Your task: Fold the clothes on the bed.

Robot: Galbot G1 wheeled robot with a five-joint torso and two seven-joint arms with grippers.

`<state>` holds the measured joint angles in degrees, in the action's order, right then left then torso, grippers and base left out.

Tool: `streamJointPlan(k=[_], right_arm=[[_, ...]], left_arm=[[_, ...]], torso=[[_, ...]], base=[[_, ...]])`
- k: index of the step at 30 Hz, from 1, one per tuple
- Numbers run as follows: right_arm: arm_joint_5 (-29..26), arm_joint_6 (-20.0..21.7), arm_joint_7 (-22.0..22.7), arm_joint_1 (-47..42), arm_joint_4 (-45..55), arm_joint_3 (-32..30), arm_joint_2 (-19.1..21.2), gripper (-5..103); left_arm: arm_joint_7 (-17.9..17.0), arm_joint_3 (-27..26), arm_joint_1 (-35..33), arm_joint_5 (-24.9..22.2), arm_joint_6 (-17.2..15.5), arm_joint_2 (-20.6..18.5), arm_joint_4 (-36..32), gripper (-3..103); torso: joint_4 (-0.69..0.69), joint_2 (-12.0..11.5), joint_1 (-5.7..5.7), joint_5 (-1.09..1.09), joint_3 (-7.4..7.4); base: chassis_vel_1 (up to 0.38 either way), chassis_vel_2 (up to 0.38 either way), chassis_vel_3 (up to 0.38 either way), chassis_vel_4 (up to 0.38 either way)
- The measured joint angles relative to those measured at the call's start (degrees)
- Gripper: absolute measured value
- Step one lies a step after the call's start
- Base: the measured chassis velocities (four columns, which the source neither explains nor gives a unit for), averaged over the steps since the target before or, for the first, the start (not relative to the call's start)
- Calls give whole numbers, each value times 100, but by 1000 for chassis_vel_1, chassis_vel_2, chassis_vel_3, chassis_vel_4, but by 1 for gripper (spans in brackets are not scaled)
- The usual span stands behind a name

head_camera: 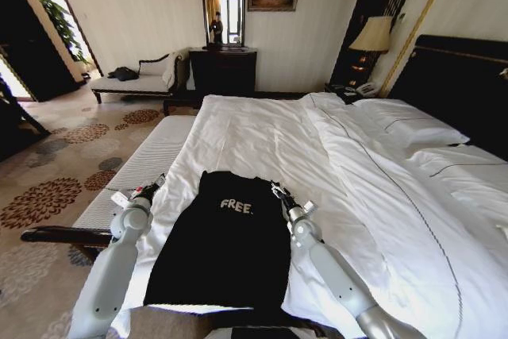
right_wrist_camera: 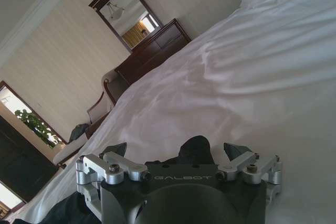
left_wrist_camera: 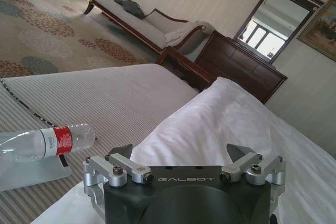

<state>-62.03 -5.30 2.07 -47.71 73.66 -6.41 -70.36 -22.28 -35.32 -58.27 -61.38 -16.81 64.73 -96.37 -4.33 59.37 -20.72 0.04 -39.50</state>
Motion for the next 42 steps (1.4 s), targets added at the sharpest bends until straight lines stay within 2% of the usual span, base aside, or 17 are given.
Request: streamJointPlan(k=[3,6,9,11,12,13,15,19,21,22,25,27,28,30,31,33,42], right_arm=[[37,14,12,143,-198,32,-25,102],[27,62,26,228,-317,47,-37,100],[16,146,42,269,-402,77,-49,90],[16,160,46,270,-413,85,-54,90],[13,187,57,267,-428,95,-74,79],[13,193,64,261,-442,95,-88,74],[12,193,67,257,-457,94,-99,74],[-4,183,67,256,-471,54,-115,51],[-7,174,65,257,-471,46,-119,51],[-9,161,55,255,-471,37,-123,41],[-8,128,20,233,-471,33,-126,36],[1,94,-24,214,-471,29,-127,24],[8,87,-33,209,-471,27,-126,24],[42,86,-38,207,-487,21,-114,14],[42,86,-38,207,-487,21,-114,14],[69,87,-35,232,-500,9,-101,3],[105,79,190,737,-501,29,-44,1]], left_arm=[[-12,-20,-39,-3,-12,-18,-49,100],[-22,-24,-43,-3,-16,-25,-63,100],[-35,-17,-27,-3,-21,-27,-66,100],[-37,-10,-16,-4,-22,-27,-67,100],[-42,11,5,-4,-28,-27,-67,100],[-44,28,19,-4,-32,-27,-64,100],[-46,47,31,-4,-34,-25,-52,100],[-48,109,58,14,-36,-5,6,100],[-48,123,64,24,-36,-1,23,100],[-48,142,77,35,-36,3,48,100],[-48,167,98,41,-35,7,78,100],[-48,189,118,41,-34,8,100,100],[-47,197,127,42,-33,9,108,100],[-47,218,152,41,-31,11,131,100],[-47,218,152,41,-31,11,131,100],[-45,238,168,41,-29,15,140,100],[35,637,455,178,-29,70,412,100]], torso=[[1,0,0,0,0],[1,0,0,0,0],[0,0,0,0,0],[0,0,0,-1,0],[0,0,0,-1,0],[0,0,0,-1,0],[0,0,0,-1,0],[0,0,0,-1,0],[0,0,0,-1,0],[0,0,0,0,0],[1,0,0,0,0],[0,0,0,-1,0],[0,0,0,-1,0],[1,0,0,-1,0],[1,0,0,-1,0],[0,0,0,-1,0],[3,0,0,-2,0]], base=[[0,0,0,0],[0,0,0,0],[0,0,0,0],[0,0,0,0],[0,0,0,0],[0,0,0,0],[0,0,0,0],[0,0,0,0],[0,0,0,0],[0,0,0,0],[0,0,0,0],[0,0,0,0],[0,0,0,0],[0,0,0,0],[0,0,0,0],[0,0,0,0],[0,0,0,0]])
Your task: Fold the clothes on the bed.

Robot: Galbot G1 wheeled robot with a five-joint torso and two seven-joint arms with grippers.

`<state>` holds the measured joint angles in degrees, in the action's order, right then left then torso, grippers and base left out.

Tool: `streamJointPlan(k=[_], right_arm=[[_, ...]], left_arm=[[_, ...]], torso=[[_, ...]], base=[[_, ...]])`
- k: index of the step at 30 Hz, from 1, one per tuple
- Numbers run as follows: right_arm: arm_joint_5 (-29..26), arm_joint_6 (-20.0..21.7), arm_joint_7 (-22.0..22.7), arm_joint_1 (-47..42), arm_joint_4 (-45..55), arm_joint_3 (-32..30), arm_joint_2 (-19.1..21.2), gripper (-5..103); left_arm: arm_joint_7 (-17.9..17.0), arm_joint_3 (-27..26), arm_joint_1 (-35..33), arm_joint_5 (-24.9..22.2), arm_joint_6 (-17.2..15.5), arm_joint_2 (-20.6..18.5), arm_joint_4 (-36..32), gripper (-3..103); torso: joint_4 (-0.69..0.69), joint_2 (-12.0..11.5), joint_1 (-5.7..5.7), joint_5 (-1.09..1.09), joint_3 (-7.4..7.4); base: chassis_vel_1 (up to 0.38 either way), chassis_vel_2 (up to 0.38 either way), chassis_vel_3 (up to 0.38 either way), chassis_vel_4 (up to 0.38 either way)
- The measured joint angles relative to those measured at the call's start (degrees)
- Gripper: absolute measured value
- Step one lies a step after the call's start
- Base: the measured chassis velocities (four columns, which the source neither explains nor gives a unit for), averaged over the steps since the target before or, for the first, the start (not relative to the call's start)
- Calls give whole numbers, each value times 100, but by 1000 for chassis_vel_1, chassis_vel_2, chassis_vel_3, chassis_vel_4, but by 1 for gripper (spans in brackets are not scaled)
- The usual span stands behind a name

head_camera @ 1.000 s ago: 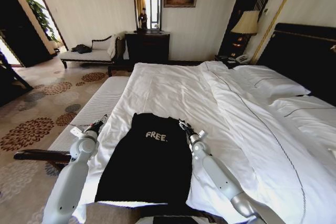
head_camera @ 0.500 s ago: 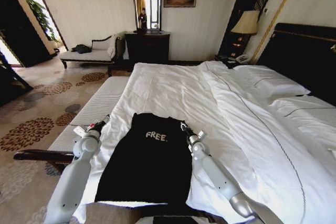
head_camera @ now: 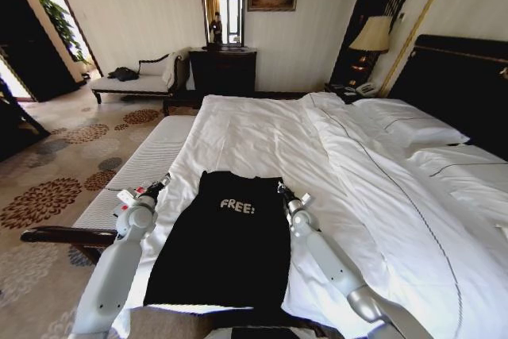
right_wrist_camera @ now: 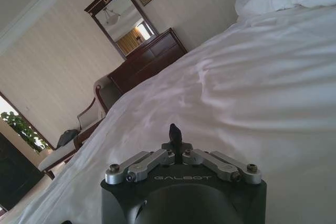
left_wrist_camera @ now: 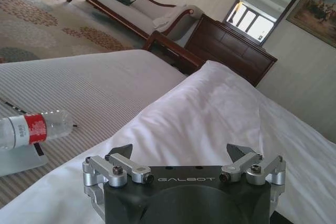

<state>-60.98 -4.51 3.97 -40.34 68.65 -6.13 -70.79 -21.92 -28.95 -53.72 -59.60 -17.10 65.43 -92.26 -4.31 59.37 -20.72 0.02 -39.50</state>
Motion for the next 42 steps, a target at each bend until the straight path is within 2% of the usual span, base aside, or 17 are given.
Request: streamJointPlan(k=[7,11,12,16,22,25,28,30,31,33,34,35,37,39,40,41,42], right_arm=[[70,8,30,103,-66,121,50,1],[172,9,50,20,-41,165,49,1],[172,9,50,20,-41,165,49,1],[189,9,95,-97,119,164,83,1],[180,13,124,-206,273,81,240,1],[180,14,124,-271,310,40,301,1],[182,14,124,-339,344,-3,331,1],[190,14,124,-396,375,-15,326,1],[190,14,124,-396,375,-15,326,1],[206,12,124,-417,387,-2,301,1],[210,11,124,-419,390,6,292,1],[215,10,124,-419,391,28,273,1],[216,10,125,-418,391,39,267,1],[219,10,125,-399,383,67,263,1],[219,9,126,-392,379,72,263,1],[220,9,129,-380,369,80,258,1],[220,9,129,-380,369,80,258,1]], left_arm=[[217,620,901,262,-41,267,916,100],[344,1159,1683,405,-39,542,1926,100],[344,1159,1683,405,-39,542,1926,100],[495,1719,2194,701,-8,745,2666,100],[597,2093,2391,935,51,991,2976,102],[605,2140,2417,985,77,1055,3036,100],[608,2164,2452,1006,99,1081,3109,94],[608,2142,2496,1008,103,1082,3201,84],[608,2142,2496,1008,103,1082,3201,84],[621,2104,2516,1018,104,1081,3272,73],[630,2090,2521,1032,107,1082,3296,73],[664,2050,2527,1072,118,1084,3364,62],[683,2025,2528,1092,122,1089,3402,62],[722,2004,2528,1129,136,1090,3475,51],[731,2004,2526,1140,142,1088,3488,51],[768,2004,2514,1191,162,1085,3524,40],[768,2004,2514,1191,162,1085,3524,40]], torso=[[-4,0,0,0,-1],[-4,-1,-1,0,-1],[-4,-1,-1,0,-1],[-3,-1,-1,-1,-1],[-2,-1,-1,1,0],[-4,-1,-1,0,0],[-3,0,-1,0,0],[-2,0,-1,1,0],[-2,0,-1,1,0],[-2,0,-1,1,0],[-2,0,-1,1,0],[-2,0,0,1,0],[-2,0,-1,1,0],[-2,0,-1,2,0],[-2,0,-1,2,0],[-3,0,-1,2,0],[-3,0,-1,2,0]], base=[[0,0,0,0],[0,0,0,0],[0,0,0,0],[0,0,0,0],[0,0,0,0],[0,0,0,0],[0,0,0,0],[0,0,0,0],[0,0,0,0],[0,0,0,0],[0,0,0,0],[0,0,0,0],[0,0,0,0],[0,0,0,0],[0,0,0,0],[0,0,0,0],[0,0,0,0]])
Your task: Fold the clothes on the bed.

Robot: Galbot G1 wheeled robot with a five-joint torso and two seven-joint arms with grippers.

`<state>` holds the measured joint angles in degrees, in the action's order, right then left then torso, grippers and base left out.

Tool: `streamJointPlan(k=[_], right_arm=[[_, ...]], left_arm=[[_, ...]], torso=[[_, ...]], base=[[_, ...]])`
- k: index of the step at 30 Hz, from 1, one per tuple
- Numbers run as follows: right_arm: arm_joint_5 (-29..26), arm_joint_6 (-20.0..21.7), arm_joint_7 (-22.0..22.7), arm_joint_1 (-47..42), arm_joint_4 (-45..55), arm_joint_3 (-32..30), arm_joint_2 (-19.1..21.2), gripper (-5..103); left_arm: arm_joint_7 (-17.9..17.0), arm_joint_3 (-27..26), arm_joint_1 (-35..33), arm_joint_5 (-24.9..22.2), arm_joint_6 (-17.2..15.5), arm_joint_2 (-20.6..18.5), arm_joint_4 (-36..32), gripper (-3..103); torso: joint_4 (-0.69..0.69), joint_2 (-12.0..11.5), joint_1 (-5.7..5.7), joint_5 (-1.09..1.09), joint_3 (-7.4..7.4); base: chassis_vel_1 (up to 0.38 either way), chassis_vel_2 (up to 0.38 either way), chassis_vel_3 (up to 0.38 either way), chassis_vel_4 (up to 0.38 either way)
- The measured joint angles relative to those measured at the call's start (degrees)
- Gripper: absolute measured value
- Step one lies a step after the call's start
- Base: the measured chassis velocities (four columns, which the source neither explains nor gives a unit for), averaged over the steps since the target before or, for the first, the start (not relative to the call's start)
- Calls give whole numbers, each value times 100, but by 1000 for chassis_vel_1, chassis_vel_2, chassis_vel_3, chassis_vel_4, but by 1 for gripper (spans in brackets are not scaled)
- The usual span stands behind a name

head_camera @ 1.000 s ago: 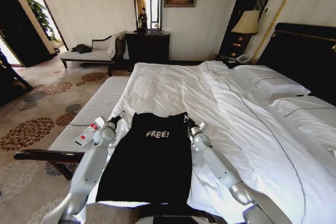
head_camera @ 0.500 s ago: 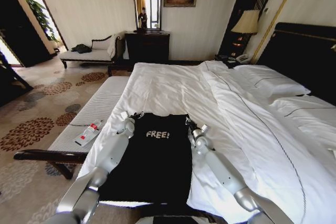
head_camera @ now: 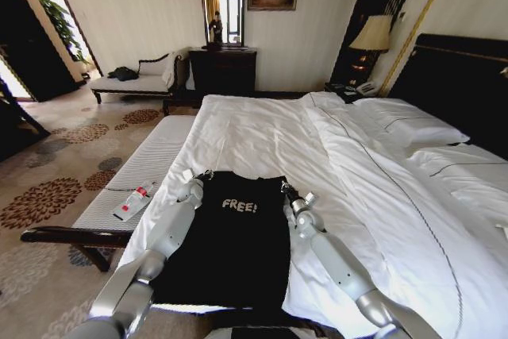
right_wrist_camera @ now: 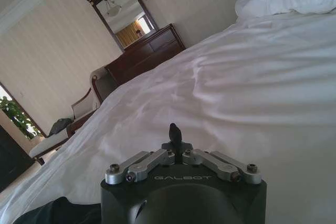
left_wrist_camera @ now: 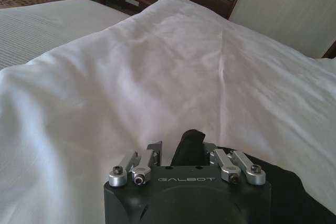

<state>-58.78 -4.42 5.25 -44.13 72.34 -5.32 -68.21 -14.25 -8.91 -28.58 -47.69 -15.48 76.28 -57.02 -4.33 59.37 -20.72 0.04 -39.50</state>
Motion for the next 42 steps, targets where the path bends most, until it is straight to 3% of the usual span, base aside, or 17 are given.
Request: streamJointPlan(k=[1,4,12,21,23,31,36,42], right_arm=[[0,0,4,8,-4,4,-5,1],[0,-2,21,13,0,8,-2,1],[-29,-9,112,68,116,10,119,1],[-247,0,310,151,619,-33,550,1],[-421,-41,326,172,982,-73,852,1],[-741,-444,317,577,1456,-65,1282,1],[-1019,-506,329,1212,1224,319,1412,1],[-1219,-518,376,1876,924,873,1338,1]], left_arm=[[21,-7,-11,14,10,0,10,40],[51,-88,-28,-11,37,-5,-30,24],[77,-126,94,-198,54,-108,-174,2],[48,-15,109,-498,111,-255,-616,2],[-79,-25,124,-813,112,-420,-1030,2],[-177,-40,268,-1471,227,-946,-1960,2],[2,-28,713,-1710,307,-1123,-1750,2],[275,32,1141,-1729,382,-1007,-1370,2]], torso=[[0,0,0,0,0],[0,0,1,0,0],[1,0,1,-1,0],[1,-1,0,-1,-1],[-4,0,0,-1,0],[2,0,1,-1,1],[1,0,1,0,1],[0,0,-1,0,-1]], base=[[0,0,0,0],[0,0,0,0],[0,0,0,0],[0,0,0,0],[0,0,0,0],[0,0,0,0],[0,0,0,0],[0,0,0,0]])
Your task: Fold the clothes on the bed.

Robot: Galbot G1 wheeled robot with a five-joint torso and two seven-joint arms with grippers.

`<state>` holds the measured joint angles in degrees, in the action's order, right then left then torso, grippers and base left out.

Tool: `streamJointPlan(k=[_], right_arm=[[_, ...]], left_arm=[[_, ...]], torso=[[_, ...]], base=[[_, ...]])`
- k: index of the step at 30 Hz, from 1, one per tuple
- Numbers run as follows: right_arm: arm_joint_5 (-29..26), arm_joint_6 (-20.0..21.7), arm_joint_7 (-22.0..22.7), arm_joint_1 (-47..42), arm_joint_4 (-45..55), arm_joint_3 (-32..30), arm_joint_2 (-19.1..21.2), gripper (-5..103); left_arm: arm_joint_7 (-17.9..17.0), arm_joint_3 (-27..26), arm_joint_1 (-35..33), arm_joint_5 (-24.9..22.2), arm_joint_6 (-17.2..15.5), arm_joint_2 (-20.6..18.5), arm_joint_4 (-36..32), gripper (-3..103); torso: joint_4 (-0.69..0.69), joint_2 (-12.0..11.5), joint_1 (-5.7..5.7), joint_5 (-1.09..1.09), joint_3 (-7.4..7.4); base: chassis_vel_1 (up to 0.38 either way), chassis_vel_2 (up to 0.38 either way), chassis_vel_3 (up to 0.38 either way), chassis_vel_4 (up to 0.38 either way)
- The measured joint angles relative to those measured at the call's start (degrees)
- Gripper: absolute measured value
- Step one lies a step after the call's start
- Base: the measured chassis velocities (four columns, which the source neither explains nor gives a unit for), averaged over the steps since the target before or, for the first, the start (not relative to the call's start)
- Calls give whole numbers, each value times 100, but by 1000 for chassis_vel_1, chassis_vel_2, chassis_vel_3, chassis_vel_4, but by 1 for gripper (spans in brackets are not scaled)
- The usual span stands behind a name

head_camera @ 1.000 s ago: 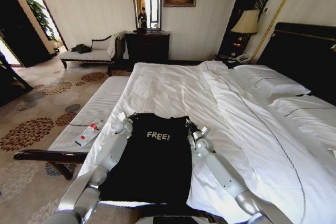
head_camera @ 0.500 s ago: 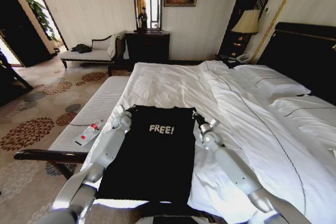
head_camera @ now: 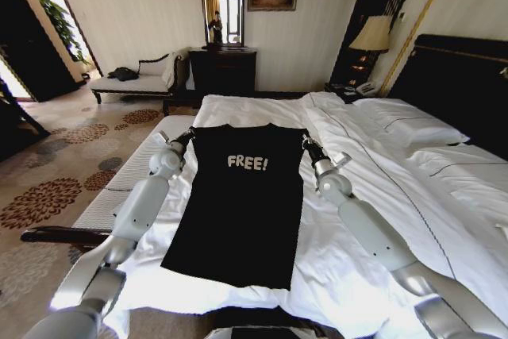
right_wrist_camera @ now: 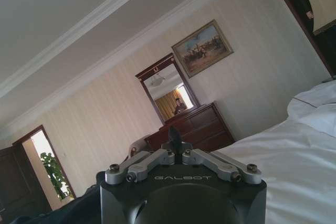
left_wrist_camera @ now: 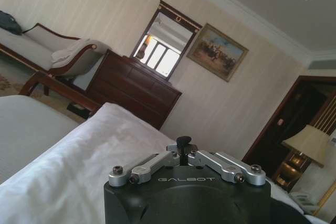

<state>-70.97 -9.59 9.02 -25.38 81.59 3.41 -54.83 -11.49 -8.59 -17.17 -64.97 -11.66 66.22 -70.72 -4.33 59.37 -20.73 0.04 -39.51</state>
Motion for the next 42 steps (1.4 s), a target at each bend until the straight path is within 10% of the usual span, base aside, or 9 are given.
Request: streamJointPlan(k=[14,27,42], right_arm=[[-5,-8,-7,-106,324,-50,33,1],[592,136,337,-2973,2423,-1058,344,1],[1472,23,320,-5149,2839,-1728,-158,1]], left_arm=[[508,-223,-170,-301,69,-233,-367,2],[314,-1005,-2873,-594,31,-980,-2550,2],[502,-1707,-4902,-146,42,-1015,-3313,2]], torso=[[-2,0,0,-1,0],[-1,1,4,1,3],[-1,2,3,0,2]], base=[[0,0,0,0],[0,0,0,0],[0,0,0,0]])
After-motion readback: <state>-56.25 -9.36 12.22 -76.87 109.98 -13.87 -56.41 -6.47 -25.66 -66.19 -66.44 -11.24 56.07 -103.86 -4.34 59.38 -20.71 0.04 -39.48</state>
